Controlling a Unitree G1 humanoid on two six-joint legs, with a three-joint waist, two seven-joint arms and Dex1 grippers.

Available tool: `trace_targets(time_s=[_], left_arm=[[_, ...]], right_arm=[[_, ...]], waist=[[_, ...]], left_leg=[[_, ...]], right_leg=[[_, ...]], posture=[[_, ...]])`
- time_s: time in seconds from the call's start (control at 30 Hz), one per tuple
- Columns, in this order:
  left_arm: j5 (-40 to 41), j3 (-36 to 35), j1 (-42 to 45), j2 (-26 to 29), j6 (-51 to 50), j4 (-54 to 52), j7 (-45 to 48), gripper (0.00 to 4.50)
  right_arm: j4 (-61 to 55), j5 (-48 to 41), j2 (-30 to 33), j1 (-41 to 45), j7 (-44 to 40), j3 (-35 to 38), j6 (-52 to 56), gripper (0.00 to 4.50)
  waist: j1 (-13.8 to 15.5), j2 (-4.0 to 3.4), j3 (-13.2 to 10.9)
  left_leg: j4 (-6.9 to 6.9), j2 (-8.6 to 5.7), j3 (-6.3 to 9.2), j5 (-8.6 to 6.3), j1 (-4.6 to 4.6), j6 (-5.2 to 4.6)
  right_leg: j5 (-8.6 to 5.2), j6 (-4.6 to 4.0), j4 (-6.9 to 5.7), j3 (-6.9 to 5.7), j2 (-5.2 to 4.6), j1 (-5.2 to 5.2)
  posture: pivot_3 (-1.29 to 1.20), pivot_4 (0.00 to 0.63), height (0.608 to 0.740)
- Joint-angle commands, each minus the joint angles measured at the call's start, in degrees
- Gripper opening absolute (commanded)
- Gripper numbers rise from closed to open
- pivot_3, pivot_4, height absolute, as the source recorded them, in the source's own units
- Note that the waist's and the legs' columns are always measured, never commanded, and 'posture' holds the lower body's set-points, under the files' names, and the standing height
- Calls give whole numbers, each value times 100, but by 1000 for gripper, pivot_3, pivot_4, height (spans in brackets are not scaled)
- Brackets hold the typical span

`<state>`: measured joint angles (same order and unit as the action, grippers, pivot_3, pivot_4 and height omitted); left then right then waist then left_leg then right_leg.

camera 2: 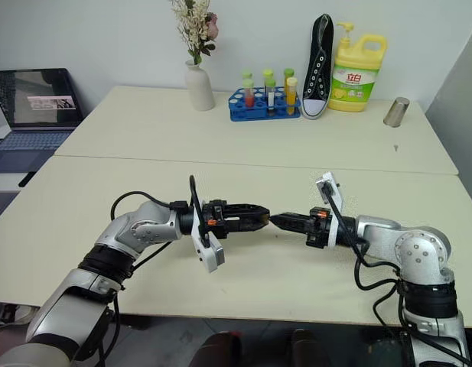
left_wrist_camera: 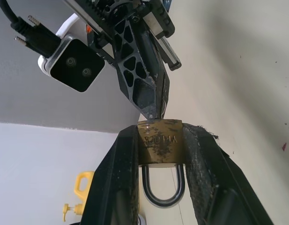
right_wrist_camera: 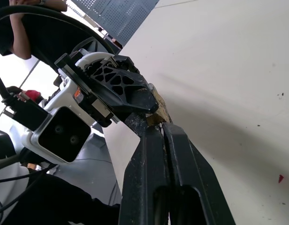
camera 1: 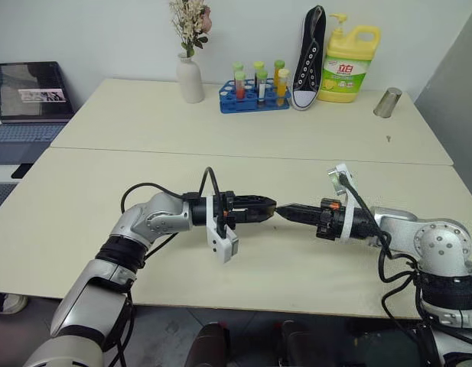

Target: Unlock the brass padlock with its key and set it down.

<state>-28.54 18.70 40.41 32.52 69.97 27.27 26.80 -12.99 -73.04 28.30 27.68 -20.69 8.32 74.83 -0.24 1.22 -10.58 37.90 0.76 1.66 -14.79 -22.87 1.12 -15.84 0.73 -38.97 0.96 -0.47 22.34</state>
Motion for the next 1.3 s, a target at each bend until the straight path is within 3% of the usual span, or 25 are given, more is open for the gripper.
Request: trace_targets(time_s=[0.03, 0.33, 0.67, 0.93, 1.03, 1.3], left_arm=[[-77, 6, 30, 1, 40, -212, -171, 965], [-152, 33, -14, 25, -13, -292, -305, 965], [-243, 62, 30, 29, 2, -228, -423, 965], [-209, 75, 9, 58, -67, -200, -441, 965], [-172, 64, -8, 82, -104, -182, -436, 965], [-108, 95, 8, 110, -135, -130, -461, 965]], right_arm=[[75, -447, -45, 250, 310, 175, 180, 0], [178, -609, -80, 355, 566, 74, 262, 0], [651, -1497, -164, 489, 1126, 193, 373, 0], [-31, -812, 15, 371, 693, -84, 91, 0], [-438, -334, 132, 220, 328, -219, -248, 566], [-1598, 1500, 1017, -544, -1011, -644, -1760, 3266]], waist=[[-1, 0, 0], [-2, 0, 0], [-3, 0, 0], [-6, -1, -1], [-6, -1, -1], [10, 0, -1]], left_leg=[[0, -1, 1, 0, 0, 0], [0, 0, 1, -1, -1, -1], [-1, 0, 0, -1, -2, -2], [-2, 0, 1, -1, -3, -2], [-2, 0, 2, -1, -5, -2], [-3, -3, 2, -1, -9, -2]], right_leg=[[0, 0, 0, 0, -1, 0], [0, 1, 0, -1, -1, 1], [0, 1, 0, -1, -1, 1], [0, 1, 0, 0, -1, 4], [-1, 2, 1, -1, 0, 5], [-6, 10, 8, -7, 1, 5]], posture=[[0, 150, 740], [0, 150, 740], [0, 150, 740], [0, 150, 740], [0, 150, 740], [0, 150, 740]])
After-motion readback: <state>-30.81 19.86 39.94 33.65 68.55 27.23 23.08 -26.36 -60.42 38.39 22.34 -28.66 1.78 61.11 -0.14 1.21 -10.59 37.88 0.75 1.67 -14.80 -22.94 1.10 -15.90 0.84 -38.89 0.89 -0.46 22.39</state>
